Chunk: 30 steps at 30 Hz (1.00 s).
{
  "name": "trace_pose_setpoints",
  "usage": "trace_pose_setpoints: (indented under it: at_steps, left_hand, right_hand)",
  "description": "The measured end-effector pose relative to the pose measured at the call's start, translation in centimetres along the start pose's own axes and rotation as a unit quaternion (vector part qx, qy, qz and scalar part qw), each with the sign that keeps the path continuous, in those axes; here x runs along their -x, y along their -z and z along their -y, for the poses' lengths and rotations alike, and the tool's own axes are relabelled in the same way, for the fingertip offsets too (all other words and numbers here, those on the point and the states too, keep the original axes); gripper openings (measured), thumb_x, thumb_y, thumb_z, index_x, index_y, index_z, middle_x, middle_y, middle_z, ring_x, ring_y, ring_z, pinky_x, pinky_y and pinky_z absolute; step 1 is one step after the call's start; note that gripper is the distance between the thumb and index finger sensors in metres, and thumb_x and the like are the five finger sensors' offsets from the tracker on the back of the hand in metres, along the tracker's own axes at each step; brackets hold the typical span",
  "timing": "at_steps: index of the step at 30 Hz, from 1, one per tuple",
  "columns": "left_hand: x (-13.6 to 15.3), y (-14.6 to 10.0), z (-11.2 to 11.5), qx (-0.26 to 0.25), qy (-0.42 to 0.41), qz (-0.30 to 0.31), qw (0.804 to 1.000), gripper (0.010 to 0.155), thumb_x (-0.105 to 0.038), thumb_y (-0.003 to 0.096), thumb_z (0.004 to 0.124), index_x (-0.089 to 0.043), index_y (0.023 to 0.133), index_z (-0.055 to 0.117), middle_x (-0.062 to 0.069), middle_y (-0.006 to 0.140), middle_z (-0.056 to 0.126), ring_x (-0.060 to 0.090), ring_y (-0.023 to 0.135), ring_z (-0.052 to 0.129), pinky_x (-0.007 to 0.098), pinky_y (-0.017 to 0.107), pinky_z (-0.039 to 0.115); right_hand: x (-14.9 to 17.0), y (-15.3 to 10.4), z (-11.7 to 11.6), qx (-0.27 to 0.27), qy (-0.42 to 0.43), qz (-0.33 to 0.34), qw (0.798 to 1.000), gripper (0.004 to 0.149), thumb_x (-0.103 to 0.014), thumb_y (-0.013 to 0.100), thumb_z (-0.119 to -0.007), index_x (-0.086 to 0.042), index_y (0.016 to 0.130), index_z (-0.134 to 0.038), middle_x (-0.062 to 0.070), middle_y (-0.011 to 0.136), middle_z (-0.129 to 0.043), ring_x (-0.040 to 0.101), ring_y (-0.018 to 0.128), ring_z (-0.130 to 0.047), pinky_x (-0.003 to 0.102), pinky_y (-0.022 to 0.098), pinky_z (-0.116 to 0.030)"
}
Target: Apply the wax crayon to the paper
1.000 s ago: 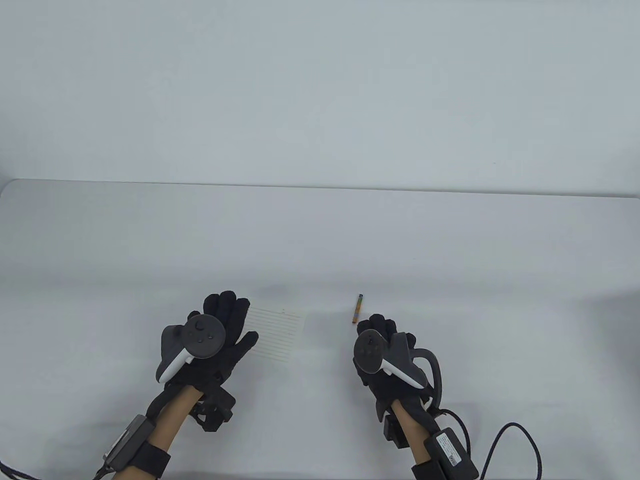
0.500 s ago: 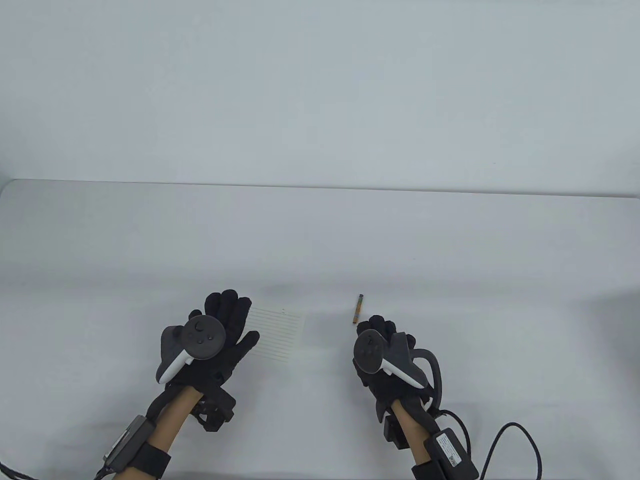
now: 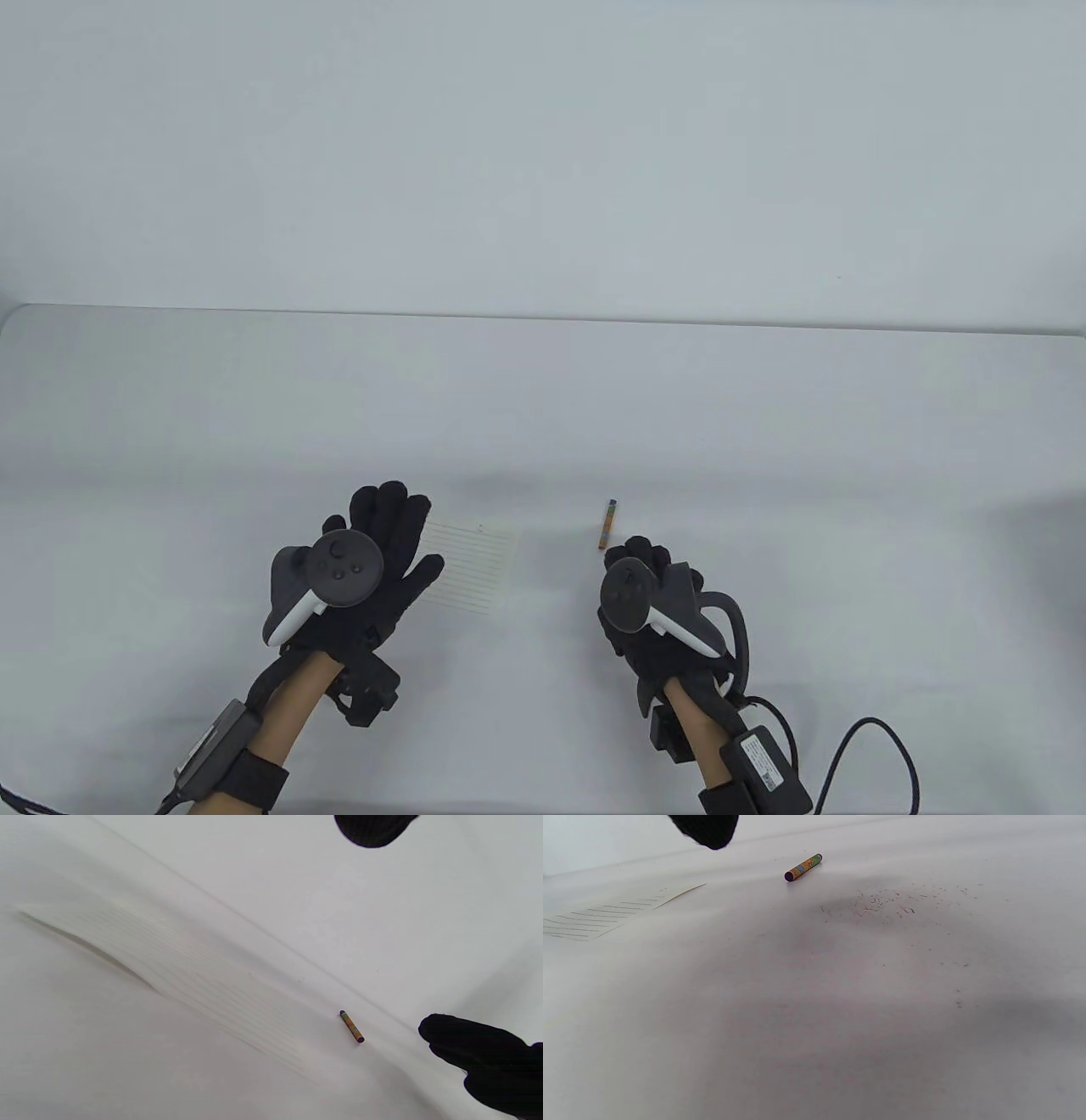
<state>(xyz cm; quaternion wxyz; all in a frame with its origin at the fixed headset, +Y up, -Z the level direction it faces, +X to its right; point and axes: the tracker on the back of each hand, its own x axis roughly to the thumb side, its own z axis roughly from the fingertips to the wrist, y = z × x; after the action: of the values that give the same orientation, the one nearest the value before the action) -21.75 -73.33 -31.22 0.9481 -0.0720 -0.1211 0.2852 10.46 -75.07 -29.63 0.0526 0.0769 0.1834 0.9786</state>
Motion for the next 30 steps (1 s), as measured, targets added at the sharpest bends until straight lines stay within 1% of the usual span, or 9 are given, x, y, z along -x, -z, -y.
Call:
trace_pose_setpoints:
  at_steps: [6, 9, 13, 15, 17, 22, 23, 26, 30]
  left_hand:
    - [-2.2, 1.4, -2.1, -0.005, -0.020, 0.006, 1.000, 0.073, -0.054, 0.0620, 0.051, -0.034, 0.119, 0.010, -0.004, 0.122, -0.010, 0.027, 0.109, -0.017, 0.056, 0.070, -0.012]
    - [-3.6, 2.4, -3.4, -0.010, -0.032, 0.013, 0.999, 0.074, -0.056, 0.0611, 0.052, -0.038, 0.119, 0.010, -0.008, 0.123, -0.010, 0.024, 0.112, -0.016, 0.055, 0.073, -0.013]
    - [-5.4, 3.9, -4.9, 0.010, -0.064, 0.036, 0.997, 0.074, -0.057, 0.0606, 0.053, -0.043, 0.118, 0.009, -0.015, 0.124, -0.011, 0.019, 0.116, -0.017, 0.051, 0.077, -0.016]
    - [-6.3, 4.9, -5.5, 0.000, -0.045, 0.035, 0.998, 0.074, -0.057, 0.0603, 0.053, -0.043, 0.118, 0.010, -0.015, 0.124, -0.010, 0.019, 0.117, -0.015, 0.050, 0.078, -0.015]
    - [-6.9, 5.8, -5.8, 0.006, -0.021, 0.021, 1.000, 0.074, -0.057, 0.0601, 0.053, -0.044, 0.118, 0.009, -0.016, 0.124, -0.011, 0.019, 0.118, -0.014, 0.050, 0.079, -0.015]
    - [-7.4, 8.1, -4.6, 0.060, 0.023, -0.012, 0.998, 0.074, -0.056, 0.0603, 0.056, -0.046, 0.117, 0.010, -0.020, 0.123, -0.010, 0.015, 0.118, -0.013, 0.047, 0.080, -0.016]
    - [-7.2, 8.6, -4.0, 0.074, 0.030, -0.011, 0.997, 0.074, -0.055, 0.0604, 0.056, -0.048, 0.116, 0.008, -0.022, 0.123, -0.009, 0.015, 0.119, -0.011, 0.047, 0.080, -0.016]
    - [-6.6, 9.5, -2.2, 0.115, 0.030, -0.017, 0.993, 0.072, -0.051, 0.0616, 0.059, -0.050, 0.115, 0.011, -0.023, 0.124, -0.004, 0.012, 0.120, -0.008, 0.045, 0.081, -0.016]
    - [-5.2, 10.4, 0.5, 0.141, 0.080, -0.050, 0.985, 0.069, -0.048, 0.0617, 0.062, -0.049, 0.116, 0.019, -0.023, 0.125, 0.002, 0.011, 0.120, -0.005, 0.044, 0.082, -0.014]
  right_hand:
    - [0.0, 0.0, 0.0, -0.006, 0.005, 0.003, 1.000, 0.068, -0.038, 0.059, -0.059, -0.018, 0.110, -0.018, 0.012, 0.115, -0.008, 0.036, 0.107, -0.021, 0.063, 0.073, -0.028]
    - [0.2, 0.1, 0.1, -0.006, 0.009, 0.001, 1.000, 0.068, -0.038, 0.059, -0.059, -0.018, 0.110, -0.018, 0.012, 0.115, -0.008, 0.036, 0.107, -0.020, 0.063, 0.073, -0.027]
    - [0.4, 0.1, 0.2, -0.005, 0.015, 0.000, 1.000, 0.068, -0.039, 0.059, -0.059, -0.018, 0.110, -0.018, 0.012, 0.115, -0.008, 0.036, 0.107, -0.020, 0.064, 0.073, -0.027]
    - [0.5, 0.1, 0.2, -0.007, 0.017, 0.001, 1.000, 0.068, -0.039, 0.059, -0.059, -0.018, 0.110, -0.018, 0.012, 0.115, -0.008, 0.036, 0.107, -0.020, 0.064, 0.073, -0.028]
    - [0.5, 0.1, 0.2, -0.010, 0.016, 0.000, 1.000, 0.068, -0.038, 0.059, -0.059, -0.018, 0.110, -0.018, 0.012, 0.115, -0.008, 0.036, 0.107, -0.020, 0.064, 0.073, -0.028]
    - [0.6, 0.2, 0.2, -0.011, 0.018, 0.001, 1.000, 0.068, -0.039, 0.059, -0.059, -0.018, 0.110, -0.018, 0.012, 0.115, -0.008, 0.036, 0.106, -0.020, 0.063, 0.073, -0.028]
    - [0.6, 0.2, 0.2, -0.012, 0.017, 0.001, 1.000, 0.068, -0.039, 0.059, -0.059, -0.018, 0.110, -0.018, 0.012, 0.115, -0.008, 0.036, 0.106, -0.020, 0.063, 0.073, -0.028]
    - [0.6, 0.2, 0.3, -0.015, 0.018, 0.000, 1.000, 0.069, -0.039, 0.059, -0.059, -0.018, 0.110, -0.017, 0.012, 0.115, -0.007, 0.036, 0.106, -0.020, 0.063, 0.073, -0.028]
    - [0.7, 0.2, 0.3, -0.016, 0.019, -0.001, 1.000, 0.069, -0.039, 0.059, -0.059, -0.018, 0.110, -0.017, 0.012, 0.115, -0.007, 0.036, 0.106, -0.020, 0.063, 0.073, -0.028]
